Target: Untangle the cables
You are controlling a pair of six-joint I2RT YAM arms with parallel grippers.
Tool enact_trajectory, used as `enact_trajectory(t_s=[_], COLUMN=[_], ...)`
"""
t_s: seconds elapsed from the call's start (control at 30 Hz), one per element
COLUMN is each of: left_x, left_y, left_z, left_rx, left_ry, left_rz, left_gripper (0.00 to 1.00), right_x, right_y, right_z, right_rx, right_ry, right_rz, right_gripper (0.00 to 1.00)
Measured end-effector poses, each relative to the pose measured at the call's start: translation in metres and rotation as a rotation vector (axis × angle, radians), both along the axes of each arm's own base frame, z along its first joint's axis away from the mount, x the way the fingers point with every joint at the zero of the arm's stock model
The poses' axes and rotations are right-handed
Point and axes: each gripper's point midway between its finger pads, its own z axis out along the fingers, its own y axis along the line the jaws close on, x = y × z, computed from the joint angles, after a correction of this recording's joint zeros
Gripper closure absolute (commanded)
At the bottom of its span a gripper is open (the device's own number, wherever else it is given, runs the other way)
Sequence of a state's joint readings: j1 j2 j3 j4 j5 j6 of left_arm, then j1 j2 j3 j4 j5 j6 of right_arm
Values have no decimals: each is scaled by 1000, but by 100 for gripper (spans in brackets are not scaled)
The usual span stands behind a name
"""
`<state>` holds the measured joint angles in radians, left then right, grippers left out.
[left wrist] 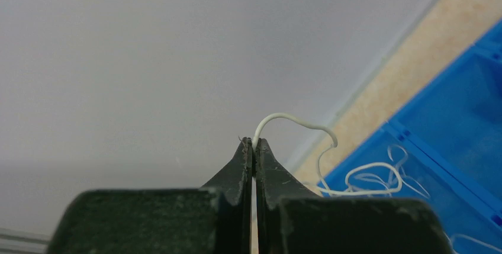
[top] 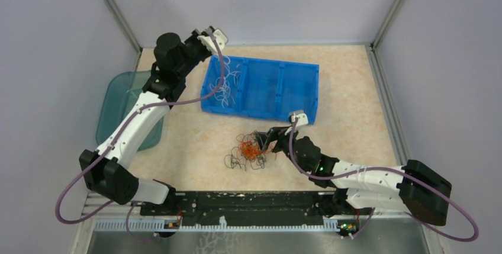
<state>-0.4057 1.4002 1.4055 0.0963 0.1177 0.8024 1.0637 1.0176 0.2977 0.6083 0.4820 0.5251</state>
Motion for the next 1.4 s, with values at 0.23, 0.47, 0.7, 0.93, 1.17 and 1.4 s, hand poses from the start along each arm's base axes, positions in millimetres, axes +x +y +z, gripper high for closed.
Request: enact_trajectory(t_s=[0.23,0.47,0.7,0.93,1.17,1.4], left_x=[0,13,22,35,20,6], left_y=[-2,-2,-2,-13,-12,-13], left_z=[-102,-152,-207,-267,-297,-285], left_rx=[95,147,200,236,295,301], left_ry=[226,347,483,727,844,857], left_rz=[-15,14,37,42,15,-22], left_gripper=[100,97,88,63,5,1], right_x=[-1,-3,-1,2,9,12], right_y=[-2,-5,-5,7,8,9], right_z=[4,8,-2,2,-3,-4], right_rx=[8,22,-40,-82,-144,-159], right_ry=[-4,0,41,72,109,134], right_rz=[0,-1,-7,17,2,-2], right_gripper=[16,15,12,10,7,1])
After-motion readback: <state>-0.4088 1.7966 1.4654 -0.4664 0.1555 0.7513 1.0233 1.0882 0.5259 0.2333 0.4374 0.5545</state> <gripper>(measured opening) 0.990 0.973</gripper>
